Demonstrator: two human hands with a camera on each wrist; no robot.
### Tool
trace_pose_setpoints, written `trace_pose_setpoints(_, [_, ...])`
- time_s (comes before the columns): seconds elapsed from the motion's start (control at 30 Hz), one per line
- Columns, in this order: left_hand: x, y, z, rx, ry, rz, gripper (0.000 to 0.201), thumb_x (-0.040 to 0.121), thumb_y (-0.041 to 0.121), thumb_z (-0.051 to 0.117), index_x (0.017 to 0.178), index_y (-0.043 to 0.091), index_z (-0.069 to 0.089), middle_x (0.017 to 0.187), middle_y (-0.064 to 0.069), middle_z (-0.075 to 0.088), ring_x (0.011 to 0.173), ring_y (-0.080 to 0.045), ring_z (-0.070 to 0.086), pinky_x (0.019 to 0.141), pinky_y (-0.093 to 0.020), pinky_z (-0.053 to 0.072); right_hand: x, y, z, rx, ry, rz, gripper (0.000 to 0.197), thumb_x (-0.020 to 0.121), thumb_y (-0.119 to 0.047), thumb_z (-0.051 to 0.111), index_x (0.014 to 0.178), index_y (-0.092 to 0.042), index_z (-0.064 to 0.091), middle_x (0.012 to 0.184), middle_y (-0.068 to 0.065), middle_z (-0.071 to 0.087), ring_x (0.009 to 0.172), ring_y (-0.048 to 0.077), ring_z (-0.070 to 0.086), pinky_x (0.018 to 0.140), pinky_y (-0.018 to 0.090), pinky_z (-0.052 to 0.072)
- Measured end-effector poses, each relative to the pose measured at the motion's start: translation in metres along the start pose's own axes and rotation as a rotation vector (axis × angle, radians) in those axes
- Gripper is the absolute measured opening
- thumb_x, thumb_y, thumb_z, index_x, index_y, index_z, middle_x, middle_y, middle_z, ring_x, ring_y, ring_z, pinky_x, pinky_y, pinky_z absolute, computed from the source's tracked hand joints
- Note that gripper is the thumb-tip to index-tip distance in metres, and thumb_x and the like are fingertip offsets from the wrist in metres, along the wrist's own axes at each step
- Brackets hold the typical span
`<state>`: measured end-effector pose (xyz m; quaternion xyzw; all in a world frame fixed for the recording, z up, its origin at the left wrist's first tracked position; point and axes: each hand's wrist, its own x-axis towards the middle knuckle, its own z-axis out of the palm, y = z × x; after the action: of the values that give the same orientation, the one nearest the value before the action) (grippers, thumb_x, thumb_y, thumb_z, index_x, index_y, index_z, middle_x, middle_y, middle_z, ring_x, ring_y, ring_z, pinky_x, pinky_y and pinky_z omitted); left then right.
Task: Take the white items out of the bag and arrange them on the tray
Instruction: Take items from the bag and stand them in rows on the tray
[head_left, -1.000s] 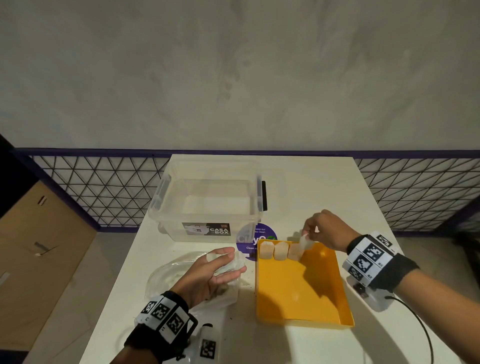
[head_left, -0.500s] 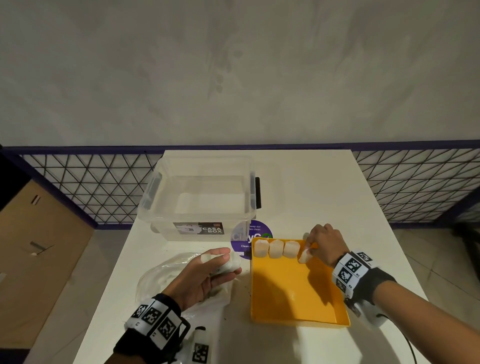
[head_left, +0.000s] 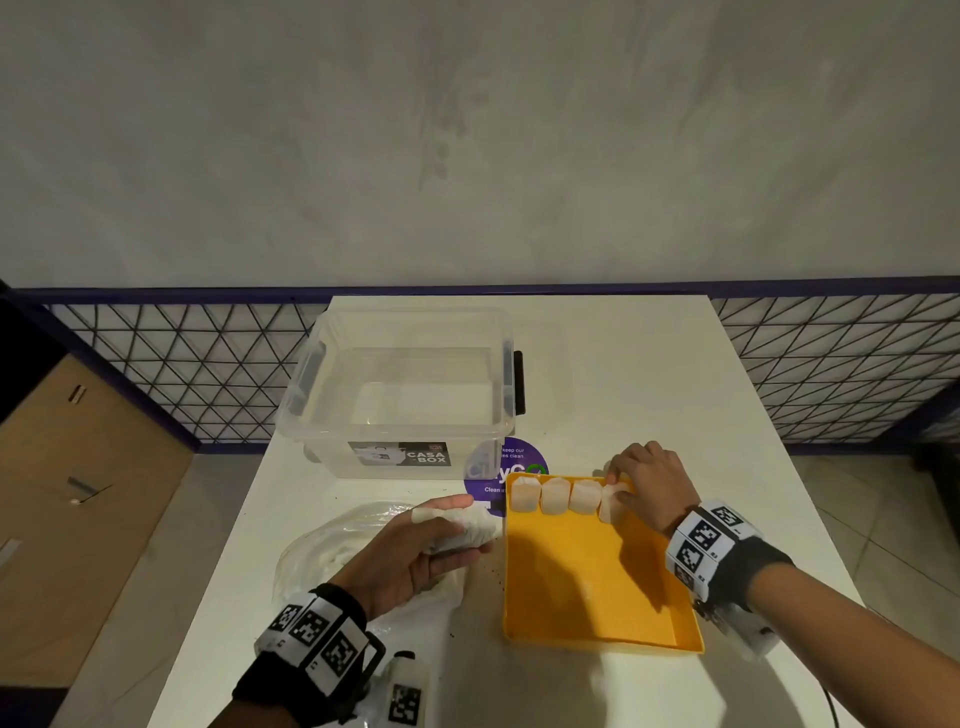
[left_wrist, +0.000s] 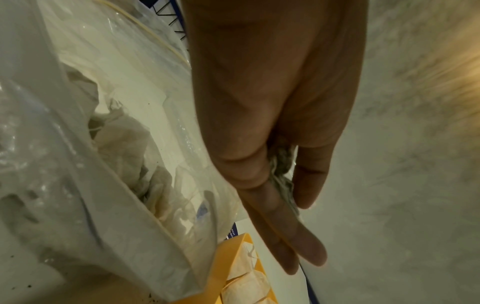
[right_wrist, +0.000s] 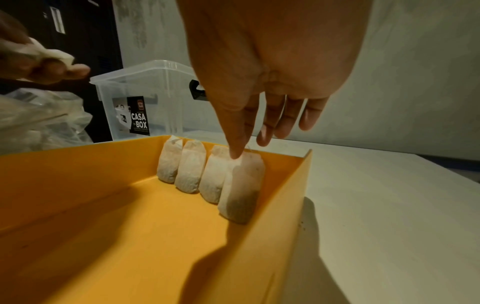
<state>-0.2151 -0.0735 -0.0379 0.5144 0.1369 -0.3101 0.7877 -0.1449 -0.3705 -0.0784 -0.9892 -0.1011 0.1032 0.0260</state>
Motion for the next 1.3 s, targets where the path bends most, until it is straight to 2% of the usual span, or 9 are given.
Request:
trace_pose_setpoints(0.1, [-0.003,0.001,0.0,-0.023,-0.024,0.011,0.045,0.075,0.012,0.06,0.12,0.008,0.054,0.108,-0.02,0.07,0.1,-0.033,0.068,0.078,-0.029,0.059,-0.001,-0.006,-0.007,0.03,0.051,-0.017,0.024,0.086,-0.022,0.054,0.11,-0.022,0.053,0.122,-0.003,0.052,0.115,0.019,0.042,0.095,0.027,0.03])
trace_pose_setpoints(0.27, [0.0,0.002,-0.003,-0.131,-0.017,0.023,0.035,0.092,0.001,0.052,0.126,0.004,0.049,0.121,-0.025,0.062,0.108,-0.039,0.063,0.086,-0.037,0.055,-0.008,-0.044,-0.035,0.146,0.13,-0.219,0.022,0.09,-0.022,0.05,0.11,-0.021,0.058,0.117,-0.001,0.056,0.111,0.019,0.044,0.093,0.028,0.028])
trace_pose_setpoints(0.5, [-0.006,0.005,0.007,-0.085,0.004,0.124,0.031,0.091,0.004,0.056,0.121,0.0,0.056,0.114,-0.019,0.068,0.107,-0.03,0.066,0.078,-0.022,0.057,-0.018,-0.126,-0.068,0.459,0.091,-0.422,0.019,0.093,-0.032,0.048,0.103,-0.022,0.06,0.102,-0.002,0.061,0.094,0.011,0.044,0.078,0.023,0.022])
trace_pose_setpoints(0.63, [-0.01,0.005,0.008,-0.122,0.018,0.152,0.031,0.09,-0.001,0.055,0.12,0.002,0.058,0.114,-0.016,0.069,0.106,-0.029,0.066,0.085,-0.025,0.056,-0.013,-0.15,-0.071,0.478,0.037,-0.406,0.023,0.09,-0.036,0.053,0.103,-0.018,0.06,0.098,0.002,0.06,0.096,0.016,0.046,0.079,0.027,0.027])
trace_pose_setpoints(0.73, [-0.015,0.004,0.006,-0.127,0.022,0.162,0.033,0.089,-0.002,0.056,0.121,0.003,0.057,0.115,-0.016,0.069,0.106,-0.029,0.066,0.088,-0.026,0.055,-0.01,-0.158,-0.074,0.562,-0.006,-0.405,0.017,0.086,-0.028,0.061,0.096,-0.014,0.062,0.093,0.003,0.061,0.09,0.015,0.048,0.079,0.028,0.036])
trace_pose_setpoints(0.87, [-0.02,0.003,0.0,-0.216,0.052,0.146,0.034,0.087,-0.005,0.057,0.121,-0.005,0.054,0.11,-0.023,0.069,0.099,-0.03,0.069,0.077,-0.024,0.058,-0.011,-0.16,-0.081,0.869,-0.062,-0.312,0.008,0.084,-0.014,0.064,0.089,-0.009,0.061,0.074,-0.009,0.054,0.067,0.002,0.048,0.061,0.007,0.038])
trace_pose_setpoints(1.07, [-0.024,0.002,-0.004,-0.271,0.024,0.155,0.033,0.083,-0.003,0.058,0.117,-0.002,0.058,0.11,-0.023,0.068,0.098,-0.033,0.069,0.081,-0.029,0.058,-0.011,-0.158,-0.09,1.039,-0.127,-0.252,0.012,0.082,-0.012,0.067,0.083,-0.016,0.056,0.071,-0.001,0.053,0.067,0.011,0.05,0.068,0.023,0.044])
trace_pose_setpoints(1.2, [-0.024,0.002,-0.001,-0.313,0.014,0.148,0.042,0.076,0.002,0.062,0.118,0.0,0.057,0.109,-0.023,0.069,0.096,-0.034,0.069,0.074,-0.028,0.059,-0.013,-0.16,-0.094,1.044,-0.153,-0.293,0.014,0.08,-0.01,0.069,0.082,-0.019,0.059,0.07,-0.005,0.055,0.065,0.006,0.051,0.069,0.02,0.045])
trace_pose_setpoints(1.3, [-0.023,0.002,-0.001,-0.32,0.009,0.149,0.044,0.076,0.001,0.062,0.119,0.0,0.056,0.111,-0.024,0.068,0.097,-0.035,0.069,0.077,-0.03,0.059,-0.013,-0.16,-0.099,1.06,-0.14,-0.295,0.017,0.079,-0.009,0.07,0.075,-0.021,0.059,0.068,-0.006,0.056,0.06,0.001,0.052,0.063,0.016,0.046])
